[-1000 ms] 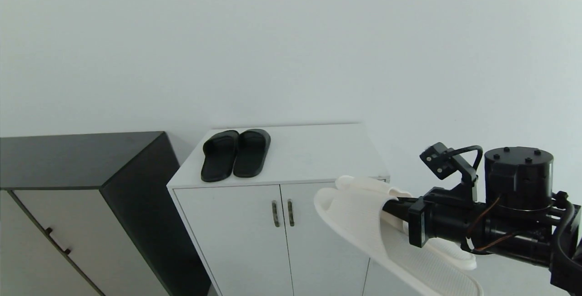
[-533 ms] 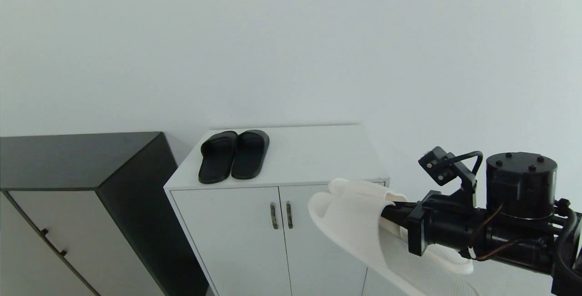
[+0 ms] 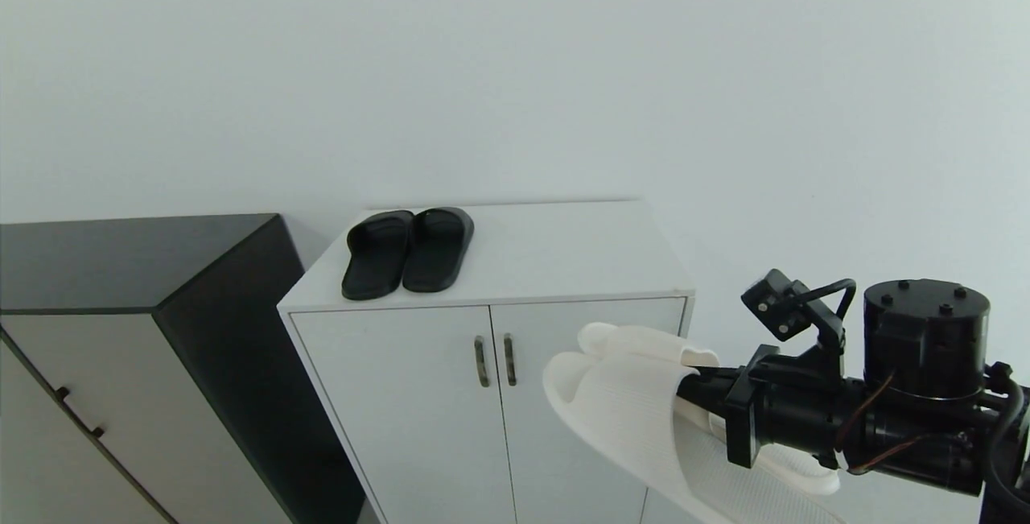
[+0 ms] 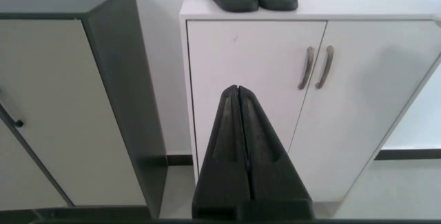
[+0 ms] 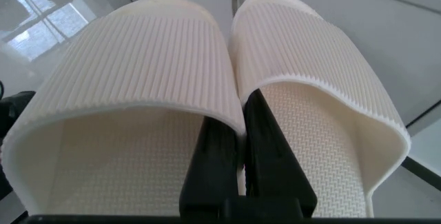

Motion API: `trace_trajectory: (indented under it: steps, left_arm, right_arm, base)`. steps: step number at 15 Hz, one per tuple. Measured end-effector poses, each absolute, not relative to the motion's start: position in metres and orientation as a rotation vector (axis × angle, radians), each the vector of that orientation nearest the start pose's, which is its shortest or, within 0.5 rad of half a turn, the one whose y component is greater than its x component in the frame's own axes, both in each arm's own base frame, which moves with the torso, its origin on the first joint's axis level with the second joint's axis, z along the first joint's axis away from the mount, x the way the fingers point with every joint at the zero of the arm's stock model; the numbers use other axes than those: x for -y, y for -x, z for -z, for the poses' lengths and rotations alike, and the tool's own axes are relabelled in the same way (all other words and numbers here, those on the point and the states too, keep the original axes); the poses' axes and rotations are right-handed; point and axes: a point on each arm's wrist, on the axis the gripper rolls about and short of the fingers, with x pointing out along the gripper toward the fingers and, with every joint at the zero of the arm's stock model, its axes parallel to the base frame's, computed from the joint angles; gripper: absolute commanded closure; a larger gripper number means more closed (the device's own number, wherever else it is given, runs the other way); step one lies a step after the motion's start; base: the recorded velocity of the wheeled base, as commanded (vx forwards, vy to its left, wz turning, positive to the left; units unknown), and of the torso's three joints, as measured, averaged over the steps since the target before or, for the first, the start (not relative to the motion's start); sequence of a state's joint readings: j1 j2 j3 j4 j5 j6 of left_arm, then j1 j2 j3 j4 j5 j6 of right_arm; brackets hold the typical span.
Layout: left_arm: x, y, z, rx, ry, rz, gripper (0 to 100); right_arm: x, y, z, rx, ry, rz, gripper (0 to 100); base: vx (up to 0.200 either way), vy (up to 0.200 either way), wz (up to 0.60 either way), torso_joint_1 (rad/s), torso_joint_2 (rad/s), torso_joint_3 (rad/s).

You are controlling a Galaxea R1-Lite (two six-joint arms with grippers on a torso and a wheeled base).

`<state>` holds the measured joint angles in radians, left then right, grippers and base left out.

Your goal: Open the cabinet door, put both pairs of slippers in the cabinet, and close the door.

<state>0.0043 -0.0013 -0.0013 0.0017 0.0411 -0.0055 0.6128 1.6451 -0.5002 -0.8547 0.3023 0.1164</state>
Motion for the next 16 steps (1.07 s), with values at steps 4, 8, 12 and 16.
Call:
trace_trajectory:
  steps: [4,8,12,16]
  left_arm:
    - [-0.0008,0.0230,-0.0756,0.001,0.003,-0.046,100]
    - [-0.0008,0.0230,-0.0757,0.001,0.005,-0.045,0]
    - [-0.0009,0.0230,-0.0756,0.001,0.010,-0.047,0]
    - [-0.0009,0.0230,-0.0757,0.001,0.010,-0.047,0]
  right_arm:
    - [-0.1551,-0.2093,-0.1415,-0.353,-0.061,-0.890,100]
    - [-0.1550,-0.2094,-0.1414,-0.353,-0.061,-0.890,100]
    - [-0.1552,-0.2088,-0.1403,-0.358,-0.060,-0.892,100]
    - [-0.1547,-0.2083,-0.1394,-0.361,-0.060,-0.892,100]
  base:
    - [0.000,0.000,0.00,-0.273,0.55,0.279]
    - [0.000,0.000,0.00,-0.260,0.53,0.265]
    - [0.000,0.000,0.00,-0.250,0.51,0.250]
    - [0.000,0.000,0.00,-0.235,0.48,0.254]
